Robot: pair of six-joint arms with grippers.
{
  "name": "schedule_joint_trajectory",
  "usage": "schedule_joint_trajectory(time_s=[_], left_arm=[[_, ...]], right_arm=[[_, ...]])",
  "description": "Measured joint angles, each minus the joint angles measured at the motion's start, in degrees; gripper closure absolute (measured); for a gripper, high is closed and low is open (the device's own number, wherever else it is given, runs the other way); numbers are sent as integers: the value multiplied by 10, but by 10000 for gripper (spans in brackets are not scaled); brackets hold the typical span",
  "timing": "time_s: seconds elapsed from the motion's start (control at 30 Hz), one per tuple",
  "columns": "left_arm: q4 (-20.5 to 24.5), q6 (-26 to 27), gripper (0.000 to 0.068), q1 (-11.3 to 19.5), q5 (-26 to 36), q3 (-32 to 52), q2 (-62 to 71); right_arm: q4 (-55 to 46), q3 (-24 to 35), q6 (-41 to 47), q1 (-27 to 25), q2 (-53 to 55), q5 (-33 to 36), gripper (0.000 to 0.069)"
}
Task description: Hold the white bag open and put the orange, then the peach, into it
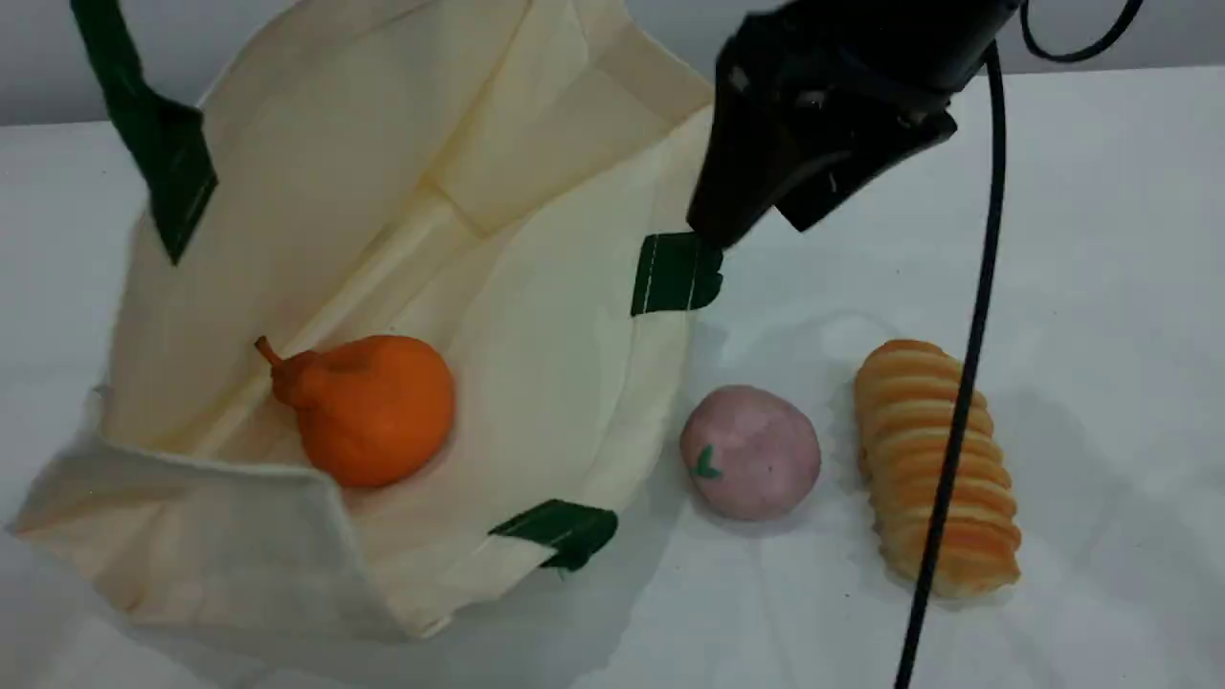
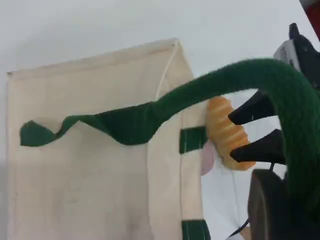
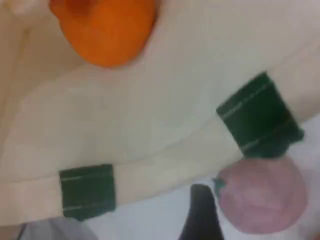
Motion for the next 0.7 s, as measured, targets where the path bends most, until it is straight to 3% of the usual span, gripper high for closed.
schedule_joint_trajectory(time_s=[0.7], left_arm=[[9, 0, 624, 0, 0, 0, 0]], right_arm=[[0, 0, -1, 2, 166, -39, 206]])
